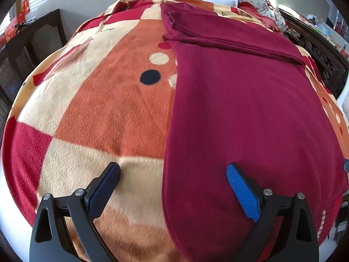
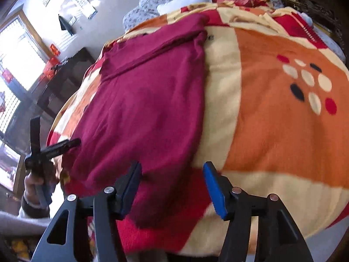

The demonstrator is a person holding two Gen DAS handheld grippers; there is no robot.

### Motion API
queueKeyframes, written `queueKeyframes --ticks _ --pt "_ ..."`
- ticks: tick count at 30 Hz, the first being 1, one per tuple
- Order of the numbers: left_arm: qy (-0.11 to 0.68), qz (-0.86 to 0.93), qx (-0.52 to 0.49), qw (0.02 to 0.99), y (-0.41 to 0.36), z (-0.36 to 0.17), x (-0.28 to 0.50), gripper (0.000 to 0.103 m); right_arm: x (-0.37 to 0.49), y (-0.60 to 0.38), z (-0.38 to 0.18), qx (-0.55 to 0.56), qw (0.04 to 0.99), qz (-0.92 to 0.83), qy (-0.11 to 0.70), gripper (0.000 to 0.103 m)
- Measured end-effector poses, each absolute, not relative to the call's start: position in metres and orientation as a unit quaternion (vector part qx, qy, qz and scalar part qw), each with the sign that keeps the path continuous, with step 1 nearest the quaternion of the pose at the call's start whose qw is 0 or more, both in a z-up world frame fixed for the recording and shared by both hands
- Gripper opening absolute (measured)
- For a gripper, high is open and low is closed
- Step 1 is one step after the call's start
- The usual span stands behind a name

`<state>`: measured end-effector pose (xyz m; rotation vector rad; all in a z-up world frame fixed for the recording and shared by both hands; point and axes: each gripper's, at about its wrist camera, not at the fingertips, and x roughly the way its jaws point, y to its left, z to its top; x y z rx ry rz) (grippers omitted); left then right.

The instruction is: Fold small clothes

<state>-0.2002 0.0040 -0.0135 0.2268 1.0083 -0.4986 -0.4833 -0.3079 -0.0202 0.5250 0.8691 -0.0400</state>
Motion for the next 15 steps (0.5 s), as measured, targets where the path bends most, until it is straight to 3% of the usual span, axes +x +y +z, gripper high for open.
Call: queueKeyframes --ticks 15 --pt "0.518 -0.261 0.071 0.812 0.030 -0.013 -0.219 0.101 -0.486 -0.296 -0.028 0.281 0.868 0.025 0.408 0.075"
